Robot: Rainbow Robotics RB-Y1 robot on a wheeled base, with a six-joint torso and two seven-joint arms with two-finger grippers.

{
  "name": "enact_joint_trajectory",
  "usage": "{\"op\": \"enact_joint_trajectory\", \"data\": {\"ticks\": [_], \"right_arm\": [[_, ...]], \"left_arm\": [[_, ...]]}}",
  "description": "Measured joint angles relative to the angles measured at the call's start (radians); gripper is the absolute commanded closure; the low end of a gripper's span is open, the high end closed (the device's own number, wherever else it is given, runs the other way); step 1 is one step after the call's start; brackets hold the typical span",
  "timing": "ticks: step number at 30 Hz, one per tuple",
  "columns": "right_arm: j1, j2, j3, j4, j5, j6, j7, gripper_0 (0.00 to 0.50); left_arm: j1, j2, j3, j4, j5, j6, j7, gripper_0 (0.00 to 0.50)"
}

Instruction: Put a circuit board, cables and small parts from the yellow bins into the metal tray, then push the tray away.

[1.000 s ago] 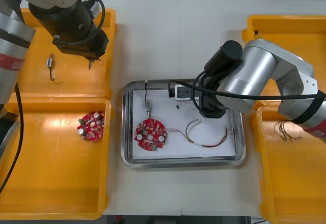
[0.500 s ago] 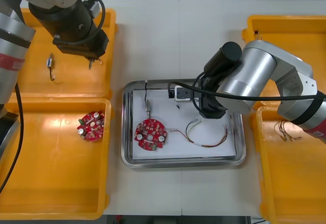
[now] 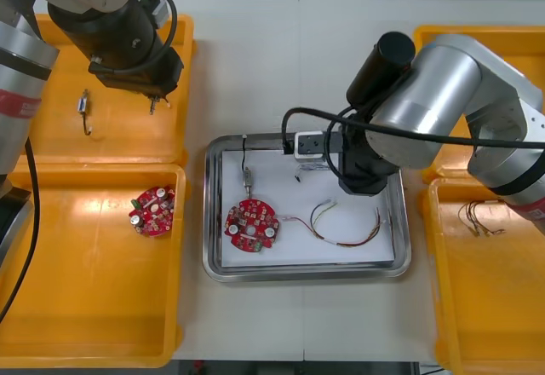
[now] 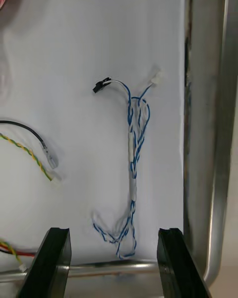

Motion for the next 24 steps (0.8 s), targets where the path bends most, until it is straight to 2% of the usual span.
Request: {"op": "enact_joint_trajectory", "data": {"ticks": [5,10,14,18,24], "right_arm": [[0.0,0.046,-0.12,-0.048,-0.014,0.148,-0.009,0.0],[0.0,0.057,-0.213,-0.099,-0.032,0.269,-0.038,0.0],[0.001,0.057,-0.285,-0.142,-0.054,0.281,-0.11,0.0],[0.014,0.05,-0.334,-0.223,-0.074,0.281,-0.278,0.0],[0.089,-0.015,-0.387,-0.354,-0.097,0.281,-0.407,0.0]], "left_arm": [[0.0,0.0,0.0,-0.006,0.003,0.005,0.007,0.5],[0.0,0.0,0.0,-0.02,0.008,0.01,0.051,0.5],[0.0,-0.004,0.0,-0.03,0.009,0.01,0.085,0.5],[0.0,-0.026,0.0,-0.039,-0.003,0.011,0.087,0.5],[0.001,-0.079,0.0,-0.059,-0.045,0.021,0.089,0.5]]}}
